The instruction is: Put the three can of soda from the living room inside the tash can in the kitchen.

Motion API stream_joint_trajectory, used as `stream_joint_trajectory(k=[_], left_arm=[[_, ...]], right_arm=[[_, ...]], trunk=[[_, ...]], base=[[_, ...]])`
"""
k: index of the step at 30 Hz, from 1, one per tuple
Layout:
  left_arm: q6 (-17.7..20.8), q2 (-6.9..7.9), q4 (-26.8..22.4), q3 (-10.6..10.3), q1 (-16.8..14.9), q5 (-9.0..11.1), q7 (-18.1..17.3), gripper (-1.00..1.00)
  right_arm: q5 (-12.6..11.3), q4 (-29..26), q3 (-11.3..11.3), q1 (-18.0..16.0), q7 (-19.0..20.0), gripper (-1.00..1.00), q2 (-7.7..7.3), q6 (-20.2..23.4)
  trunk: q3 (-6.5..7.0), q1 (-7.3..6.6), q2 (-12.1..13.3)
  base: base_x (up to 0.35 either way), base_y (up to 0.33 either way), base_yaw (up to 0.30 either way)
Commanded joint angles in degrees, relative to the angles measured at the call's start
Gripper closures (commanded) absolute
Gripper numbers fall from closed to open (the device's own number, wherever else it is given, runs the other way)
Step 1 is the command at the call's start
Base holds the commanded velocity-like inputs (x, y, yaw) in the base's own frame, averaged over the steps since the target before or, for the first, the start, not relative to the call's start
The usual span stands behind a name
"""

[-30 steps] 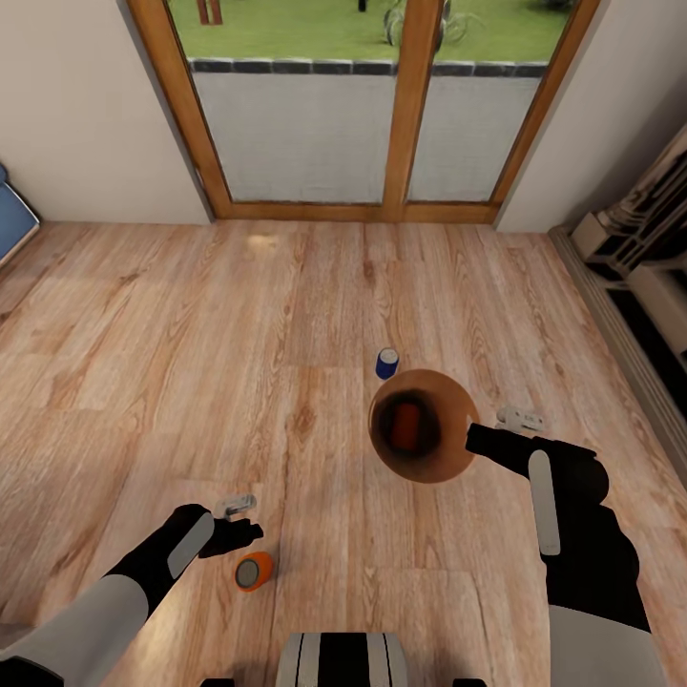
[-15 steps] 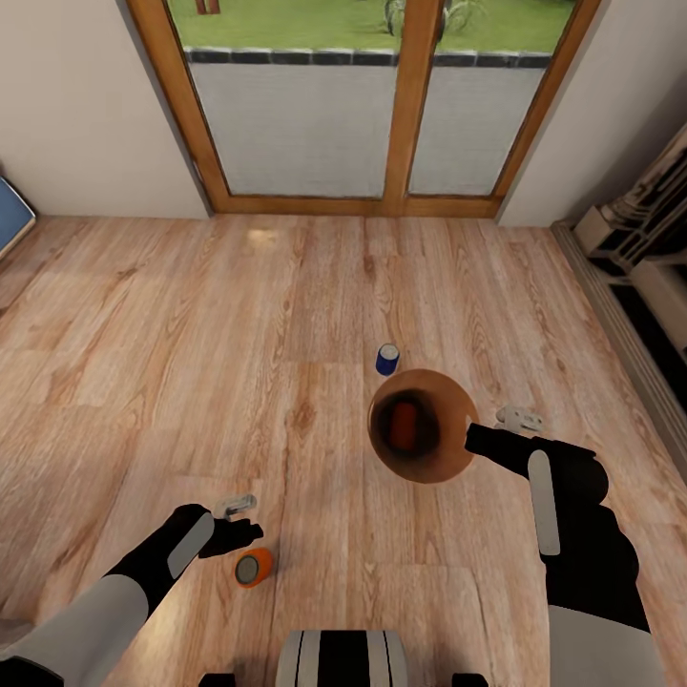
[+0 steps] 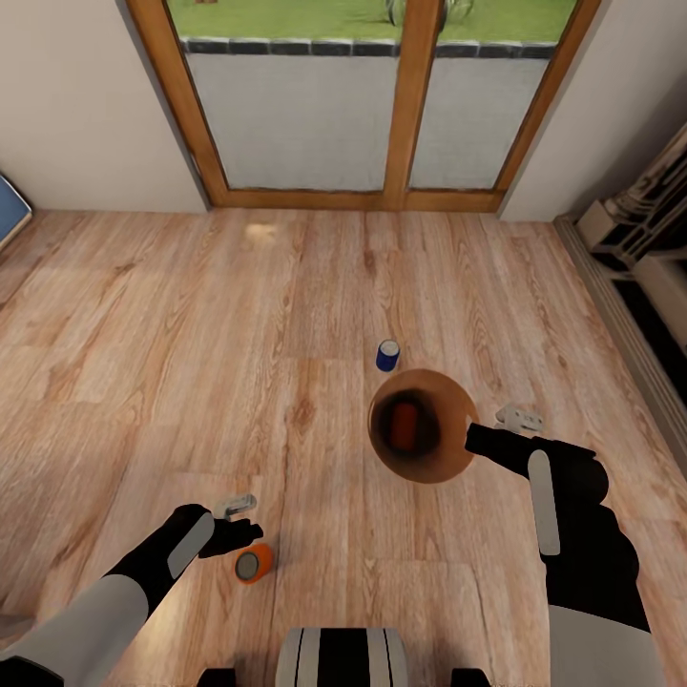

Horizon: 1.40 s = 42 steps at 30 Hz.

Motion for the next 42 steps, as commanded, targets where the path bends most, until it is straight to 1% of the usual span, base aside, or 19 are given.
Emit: stream_joint_trajectory(k=[1,12,34,38,40,42], left_arm=[[0.0,0.0,0.0,0.0,0.0,0.0,0.0,-1.0],[-0.01,0.0,0.0,0.0,0.0,0.0,0.08,-1.0],[-0.09,-0.08,-0.09,-0.08,0.0,0.0,0.08,-1.0],[-0.09,-0.09,-0.09,-0.08,0.0,0.0,0.08,-1.0],[-0.07,-0.09,-0.09,-0.09,0.0,-0.07,0.07,-1.0],[-0.08,-0.09,-0.09,-0.04,0.0,-0.71,0.03,-1.0]], right_arm=[[-1.86,-0.01,0.01,-0.01,0.27,1.0,0.0,0.04],[-1.86,-0.01,-0.04,-0.02,0.28,1.0,0.0,0.04],[-1.86,0.01,0.0,-0.02,0.27,1.0,0.0,0.04],[-1.86,-0.03,0.02,-0.02,0.28,1.0,0.06,0.04],[-1.86,-0.03,0.02,-0.03,0.29,1.0,0.07,0.04],[-1.86,-0.04,0.03,-0.02,0.28,1.0,0.08,0.04]], trunk=[[-0.09,-0.01,0.0],[-0.48,-0.01,0.0],[-2.43,-0.01,0.0],[-2.6,-0.01,0.0],[-2.63,-0.01,0.0],[-2.65,-0.01,0.0]], base=[[0.0,0.0,0.0],[0.0,0.0,0.0],[0.0,0.0,0.0],[0.0,0.0,0.0],[0.0,0.0,0.0],[0.0,0.0,0.0]])
